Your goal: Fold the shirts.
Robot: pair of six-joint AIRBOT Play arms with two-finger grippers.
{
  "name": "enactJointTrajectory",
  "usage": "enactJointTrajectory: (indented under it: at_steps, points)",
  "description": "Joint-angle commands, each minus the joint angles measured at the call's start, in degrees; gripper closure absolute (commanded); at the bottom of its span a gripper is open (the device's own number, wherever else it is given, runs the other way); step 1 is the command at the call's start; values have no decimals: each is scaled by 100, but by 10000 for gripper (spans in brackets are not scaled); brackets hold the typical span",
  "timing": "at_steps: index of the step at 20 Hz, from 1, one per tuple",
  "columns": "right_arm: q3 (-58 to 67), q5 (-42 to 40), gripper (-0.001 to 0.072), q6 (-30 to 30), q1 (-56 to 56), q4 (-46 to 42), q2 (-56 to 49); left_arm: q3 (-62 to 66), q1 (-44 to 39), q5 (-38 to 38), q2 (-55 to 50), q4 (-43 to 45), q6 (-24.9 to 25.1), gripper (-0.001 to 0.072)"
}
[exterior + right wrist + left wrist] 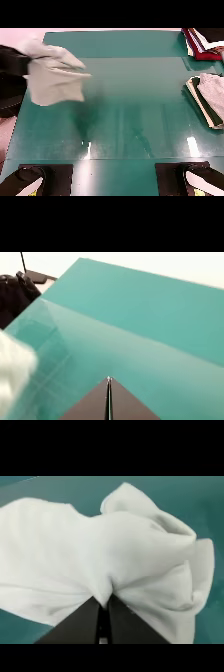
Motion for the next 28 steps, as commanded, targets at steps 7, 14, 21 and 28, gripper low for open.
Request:
enactJointTrajectory:
  at_steps: [7,14,21,28]
  points:
    - [907,542,694,7,-4,-44,-459,208,-1884,1163,-2907,-1167,153,261]
    - [874,1113,694,7,-4,-42,-459,208,63,1471,-3270,-1471,151,283]
    - [-422,1320,693,151,-4,-46,-337,190,1266,1209,-4588,-3960,1187,194]
    - [-2894,841,693,299,-162,-50,431,192,1069,1554,-5458,-4120,970,196]
